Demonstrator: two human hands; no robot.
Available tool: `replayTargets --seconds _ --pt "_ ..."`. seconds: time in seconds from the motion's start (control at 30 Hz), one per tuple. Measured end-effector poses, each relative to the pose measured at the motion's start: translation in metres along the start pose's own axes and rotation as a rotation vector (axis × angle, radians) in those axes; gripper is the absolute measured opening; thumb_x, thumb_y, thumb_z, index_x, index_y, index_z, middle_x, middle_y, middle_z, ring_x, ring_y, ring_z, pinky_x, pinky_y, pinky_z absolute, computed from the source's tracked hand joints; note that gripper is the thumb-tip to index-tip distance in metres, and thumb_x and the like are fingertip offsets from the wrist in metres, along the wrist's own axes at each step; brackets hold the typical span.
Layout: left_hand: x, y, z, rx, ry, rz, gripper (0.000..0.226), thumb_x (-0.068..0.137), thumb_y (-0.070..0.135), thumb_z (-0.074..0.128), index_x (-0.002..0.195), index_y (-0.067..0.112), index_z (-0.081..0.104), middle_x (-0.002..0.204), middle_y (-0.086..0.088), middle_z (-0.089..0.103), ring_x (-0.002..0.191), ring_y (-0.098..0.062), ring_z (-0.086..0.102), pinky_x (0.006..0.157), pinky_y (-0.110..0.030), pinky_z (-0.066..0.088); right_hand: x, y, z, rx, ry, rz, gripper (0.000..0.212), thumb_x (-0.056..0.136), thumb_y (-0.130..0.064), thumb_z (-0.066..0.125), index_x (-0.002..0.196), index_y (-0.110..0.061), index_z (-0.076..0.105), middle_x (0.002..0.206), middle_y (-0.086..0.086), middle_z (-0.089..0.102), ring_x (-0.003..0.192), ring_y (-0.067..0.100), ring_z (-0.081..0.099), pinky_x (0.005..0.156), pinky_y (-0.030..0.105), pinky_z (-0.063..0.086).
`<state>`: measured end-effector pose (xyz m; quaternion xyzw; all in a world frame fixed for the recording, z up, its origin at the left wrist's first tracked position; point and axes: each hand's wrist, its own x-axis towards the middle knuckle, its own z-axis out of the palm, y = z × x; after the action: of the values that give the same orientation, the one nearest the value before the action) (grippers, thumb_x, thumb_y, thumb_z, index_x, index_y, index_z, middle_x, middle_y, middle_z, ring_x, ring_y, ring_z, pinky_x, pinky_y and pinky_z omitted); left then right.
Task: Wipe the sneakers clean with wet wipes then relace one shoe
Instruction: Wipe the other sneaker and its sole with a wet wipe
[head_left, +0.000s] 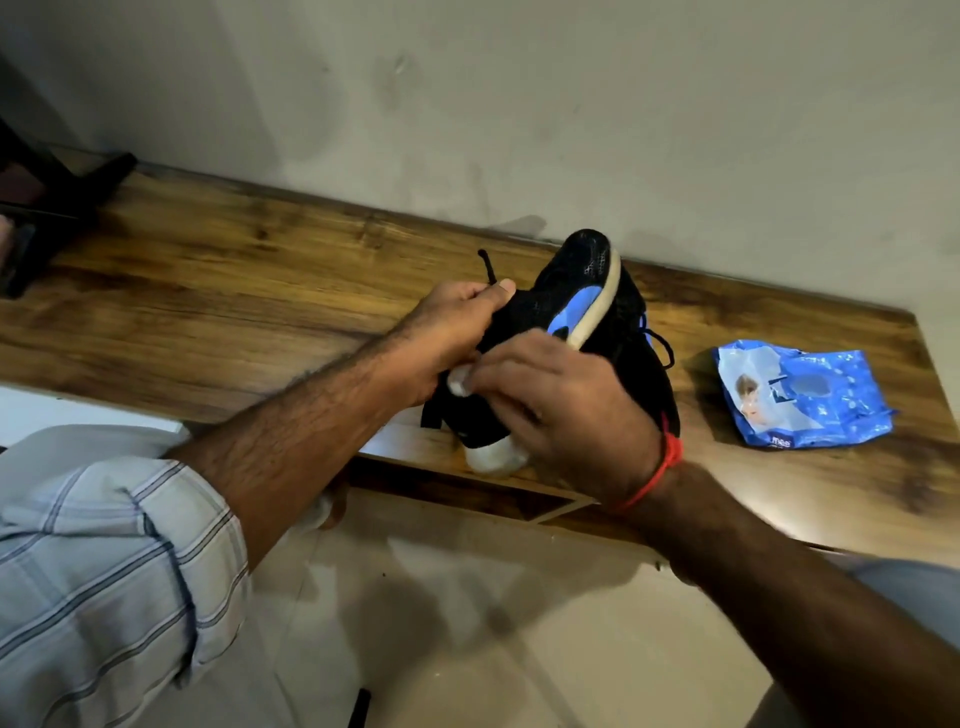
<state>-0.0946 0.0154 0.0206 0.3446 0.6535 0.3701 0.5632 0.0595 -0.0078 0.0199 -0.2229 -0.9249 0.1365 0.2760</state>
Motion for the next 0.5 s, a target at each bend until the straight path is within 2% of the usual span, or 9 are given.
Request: replayTargets --seconds 0.07,0.1,0.17,0.23,0.33,0.4,0.5 --pt "-0.001 -0.001 0.003 0.016 -0.007 0.012 0.037 0.104 0.041 0.053 0.099 0.010 0.073 0.083 -0.005 0.071 0.062 -0.014 0.060 0.056 -0.024 0.043 -0.002 -0.008 0.006 0.030 -0.065 -0.080 0.024 0.083 0.005 0.069 0.104 -0.005 0.073 0.100 0.007 0.070 0.093 0.025 0.064 0.085 0.033 0.052" --pt "-0.002 0.000 0.003 0.021 -0.006 0.033 0.035 0.104 0.041 0.052 0.093 0.014 0.073 0.077 0.001 0.071 0.057 -0.009 0.060 0.055 -0.023 0.042 0.000 -0.002 0.002 0.030 -0.054 -0.056 0.023 0.083 0.005 0.069 0.103 -0.006 0.074 0.099 0.006 0.070 0.092 0.025 0.064 0.085 0.033 0.052" --pt "-0.006 0.004 0.001 0.059 -0.002 0.094 0.037 0.104 0.040 0.051 0.077 0.022 0.068 0.059 0.013 0.063 0.048 -0.003 0.055 0.050 -0.021 0.039 0.001 0.020 -0.016 -0.002 0.065 0.087 0.015 0.087 -0.001 0.070 0.099 -0.008 0.075 0.096 0.004 0.071 0.090 0.021 0.066 0.085 0.032 0.053" --pt "-0.010 0.008 -0.002 0.088 -0.002 0.142 0.042 0.105 0.040 0.051 0.067 0.025 0.063 0.051 0.017 0.056 0.044 -0.001 0.053 0.045 -0.017 0.038 0.002 0.041 -0.036 -0.027 0.211 0.256 0.008 0.089 -0.008 0.072 0.096 -0.010 0.076 0.097 0.003 0.071 0.088 0.016 0.067 0.084 0.023 0.051" --pt "-0.014 0.011 -0.002 0.130 -0.016 0.181 0.036 0.105 0.038 0.050 0.074 0.025 0.063 0.050 0.019 0.055 0.040 0.002 0.051 0.039 -0.013 0.034 -0.004 0.062 -0.046 -0.050 0.323 0.379 0.007 0.088 -0.010 0.073 0.093 -0.010 0.077 0.104 0.002 0.069 0.089 0.010 0.065 0.083 0.017 0.049" --pt "-0.014 0.009 0.002 0.141 -0.029 0.203 0.035 0.105 0.038 0.050 0.074 0.026 0.063 0.050 0.020 0.056 0.042 0.004 0.052 0.040 -0.012 0.035 -0.005 0.063 -0.044 -0.062 0.325 0.376 0.008 0.086 -0.008 0.073 0.093 -0.010 0.077 0.104 0.002 0.070 0.089 0.011 0.066 0.084 0.017 0.050" --pt "-0.013 0.006 0.004 0.128 -0.018 0.221 0.040 0.104 0.040 0.052 0.068 0.027 0.064 0.054 0.018 0.060 0.049 0.003 0.056 0.047 -0.016 0.041 -0.003 0.039 -0.029 -0.071 0.229 0.245 0.011 0.086 -0.003 0.072 0.096 -0.008 0.076 0.102 0.005 0.071 0.094 0.015 0.067 0.089 0.026 0.053"
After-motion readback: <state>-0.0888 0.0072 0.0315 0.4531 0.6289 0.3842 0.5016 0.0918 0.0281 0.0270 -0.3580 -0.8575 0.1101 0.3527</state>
